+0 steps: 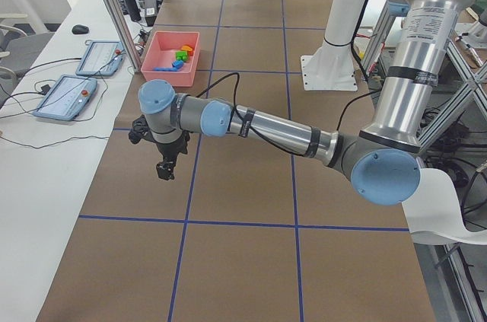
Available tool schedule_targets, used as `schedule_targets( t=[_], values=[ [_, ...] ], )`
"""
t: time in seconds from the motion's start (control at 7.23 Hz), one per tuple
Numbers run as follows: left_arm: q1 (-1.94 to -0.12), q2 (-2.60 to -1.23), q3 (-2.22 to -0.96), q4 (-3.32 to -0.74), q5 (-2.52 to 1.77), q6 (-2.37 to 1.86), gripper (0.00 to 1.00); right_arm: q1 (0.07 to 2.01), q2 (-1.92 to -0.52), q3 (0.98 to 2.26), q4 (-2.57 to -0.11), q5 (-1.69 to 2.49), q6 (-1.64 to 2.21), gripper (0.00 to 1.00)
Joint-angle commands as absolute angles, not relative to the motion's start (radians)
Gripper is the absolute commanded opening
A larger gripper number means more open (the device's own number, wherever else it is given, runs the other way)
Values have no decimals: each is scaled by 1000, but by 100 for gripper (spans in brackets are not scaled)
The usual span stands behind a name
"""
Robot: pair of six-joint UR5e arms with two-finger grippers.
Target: Put all blocks into box
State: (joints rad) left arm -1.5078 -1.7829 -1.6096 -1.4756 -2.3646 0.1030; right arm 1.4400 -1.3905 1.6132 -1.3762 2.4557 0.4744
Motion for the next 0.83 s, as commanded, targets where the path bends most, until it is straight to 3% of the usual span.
schedule_targets(
  t=[0.0,0.42,0.69],
  values=[
    [-1514,-1758,-1615,-1482,-2367,109,100,1549,-1505,1624,-1487,2448,153,100],
    [-1539,-1567,-1759,-1483,-2352,144,100,1609,-1581,1623,-1548,2384,-60,100],
    [-1542,-1546,-1763,-1485,-2338,144,100,1634,-1603,1644,-1568,2395,-60,100]
  ],
)
